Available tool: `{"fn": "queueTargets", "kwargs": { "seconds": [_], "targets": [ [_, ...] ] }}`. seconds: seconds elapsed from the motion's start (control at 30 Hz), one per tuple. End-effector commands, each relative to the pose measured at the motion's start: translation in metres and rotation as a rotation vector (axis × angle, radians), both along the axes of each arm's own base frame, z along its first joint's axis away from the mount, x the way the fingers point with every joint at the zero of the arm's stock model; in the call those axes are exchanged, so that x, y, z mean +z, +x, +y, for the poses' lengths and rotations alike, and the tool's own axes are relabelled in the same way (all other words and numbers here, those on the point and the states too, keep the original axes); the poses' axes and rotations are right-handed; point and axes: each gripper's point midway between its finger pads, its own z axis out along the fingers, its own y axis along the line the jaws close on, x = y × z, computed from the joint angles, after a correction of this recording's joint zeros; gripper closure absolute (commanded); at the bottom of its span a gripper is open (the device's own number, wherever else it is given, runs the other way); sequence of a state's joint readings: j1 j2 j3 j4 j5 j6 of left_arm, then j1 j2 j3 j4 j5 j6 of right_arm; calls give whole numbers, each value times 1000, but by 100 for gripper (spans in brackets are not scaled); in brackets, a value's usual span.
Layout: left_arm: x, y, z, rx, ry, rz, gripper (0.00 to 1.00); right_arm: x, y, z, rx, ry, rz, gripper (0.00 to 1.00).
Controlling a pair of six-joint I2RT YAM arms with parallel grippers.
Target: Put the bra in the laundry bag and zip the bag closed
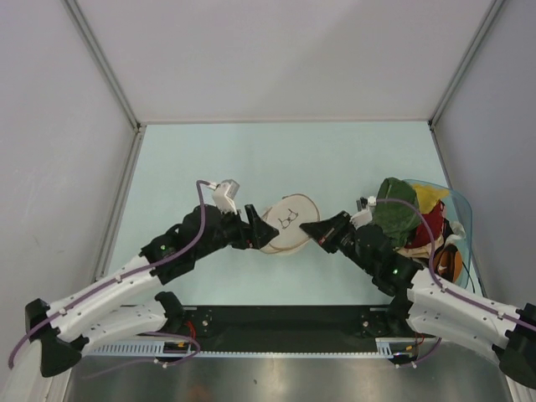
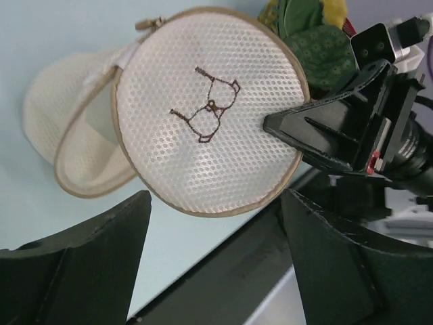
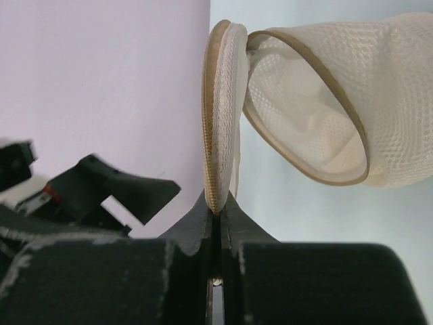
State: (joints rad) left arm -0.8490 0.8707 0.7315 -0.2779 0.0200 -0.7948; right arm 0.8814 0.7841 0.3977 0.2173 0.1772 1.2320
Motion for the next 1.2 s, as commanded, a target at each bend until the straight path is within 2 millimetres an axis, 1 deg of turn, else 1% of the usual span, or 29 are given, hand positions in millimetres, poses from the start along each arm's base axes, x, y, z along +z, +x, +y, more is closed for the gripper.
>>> {"fn": "queueTargets", "kwargs": {
  "seconds": [0.0,0.03,0.07,0.13,0.17,0.23,0.3,0.33,0.37,0.47,0.5,0.53,0.57,0.6,0.63,0.67,0.7,0.73,0.77,0.8,0.83,0.87,0.93,0.97,1.0,1.03,1.07,1.1,1.17],
  "targets": [
    [10,7,13,50,264,-287,17,23,10,-10,-90,23,83,100],
    [9,9,7,46,309,-334,17,25,11,-10,-95,34,101,100],
    [14,-2,-8,-32,344,-422,17,27,11,-9,-92,24,121,100],
    [12,-6,-22,-87,419,-516,15,28,10,-8,-82,27,162,100],
    [16,-11,-31,-136,443,-581,14,31,9,-7,-79,35,168,100],
    [8,-8,-36,-154,493,-606,12,41,7,-4,-62,56,173,100],
    [10,0,-37,-134,545,-638,11,47,3,-2,-40,79,166,100],
    [4,5,-38,-130,599,-638,11,48,1,-2,-31,83,167,100],
    [11,12,-36,-98,638,-641,12,48,0,-2,-26,89,169,100],
    [17,22,-42,-84,680,-628,39,46,-7,-5,-4,88,157,95],
    [18,24,-43,-89,673,-615,57,46,-8,-6,-3,89,151,94],
    [20,31,-42,-78,660,-587,66,43,-11,-10,-2,84,141,86],
    [23,28,-51,-128,617,-562,77,42,-11,-13,3,52,103,77],
    [27,30,-51,-127,595,-542,100,42,-10,-17,1,24,73,67],
    [29,36,-47,-98,560,-495,100,45,-13,-23,2,-2,37,50],
    [32,36,-48,-115,530,-465,100,44,-12,-29,-6,-49,2,43],
    [34,29,-54,-175,472,-429,100,42,-9,-37,-15,-127,-56,37],
    [33,31,-49,-163,444,-374,100,29,-10,-47,-22,-212,-47,27],
    [36,31,-48,-165,417,-348,100,37,-8,-57,-53,-245,-80,24],
    [39,26,-50,-192,379,-321,100,32,-7,-65,-57,-328,-114,22],
    [41,29,-45,-161,350,-283,100,19,-10,-74,-61,-401,-86,21],
    [40,29,-41,-150,342,-255,100,20,-7,-86,-107,-440,-88,21],
    [47,26,-36,-136,270,-208,100,10,-9,-92,-99,-503,-100,26],
    [46,25,-35,-136,249,-191,100,9,-11,-85,-60,-497,-116,28],
    [47,25,-34,-132,230,-173,100,-7,-11,-77,-23,-513,-107,30],
    [48,24,-34,-125,205,-150,100,-1,-6,-66,-7,-479,-145,35],
    [48,24,-33,-122,199,-143,100,-4,-6,-57,27,-469,-149,37],
    [49,25,-33,-118,192,-135,100,-17,1,-46,42,-481,-150,40],
    [48,23,-36,-132,166,-101,100,-29,6,-32,61,-502,-172,43]
  ]
}}
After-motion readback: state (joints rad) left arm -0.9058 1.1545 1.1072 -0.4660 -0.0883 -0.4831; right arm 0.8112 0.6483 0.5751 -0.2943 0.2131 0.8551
